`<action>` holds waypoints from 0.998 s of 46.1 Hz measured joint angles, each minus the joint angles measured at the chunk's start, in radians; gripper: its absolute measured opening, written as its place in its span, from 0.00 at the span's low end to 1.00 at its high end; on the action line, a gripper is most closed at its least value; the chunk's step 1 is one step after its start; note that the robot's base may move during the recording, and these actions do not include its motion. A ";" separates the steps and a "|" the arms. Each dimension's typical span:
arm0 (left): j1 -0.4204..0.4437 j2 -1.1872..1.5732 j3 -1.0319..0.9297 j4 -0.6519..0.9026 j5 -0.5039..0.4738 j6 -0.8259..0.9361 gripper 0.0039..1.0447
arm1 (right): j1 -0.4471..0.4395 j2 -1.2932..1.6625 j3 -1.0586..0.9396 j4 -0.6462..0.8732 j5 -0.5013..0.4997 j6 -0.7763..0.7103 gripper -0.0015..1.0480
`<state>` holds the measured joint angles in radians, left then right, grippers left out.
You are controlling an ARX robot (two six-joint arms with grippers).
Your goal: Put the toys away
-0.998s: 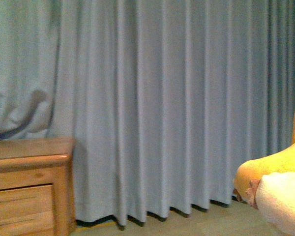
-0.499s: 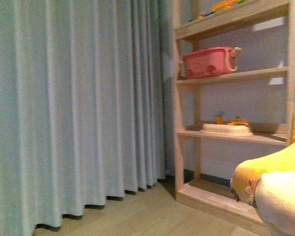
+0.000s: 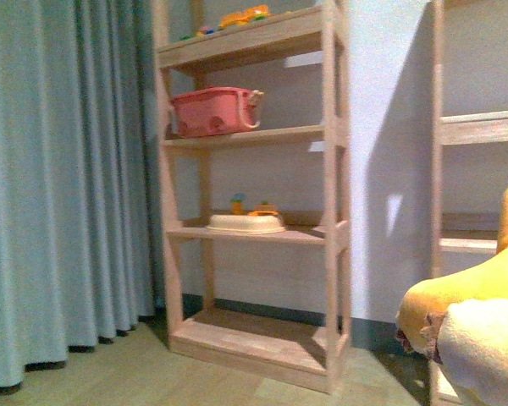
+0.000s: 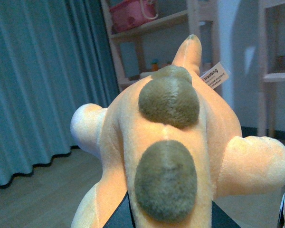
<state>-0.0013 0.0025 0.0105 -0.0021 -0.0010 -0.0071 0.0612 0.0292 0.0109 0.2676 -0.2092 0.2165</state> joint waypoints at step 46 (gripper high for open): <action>-0.001 0.000 0.000 0.000 0.001 0.003 0.94 | 0.000 -0.002 0.000 0.000 -0.002 0.000 0.07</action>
<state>-0.0025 0.0025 0.0105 -0.0021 -0.0002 -0.0044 0.0608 0.0273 0.0109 0.2672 -0.2111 0.2165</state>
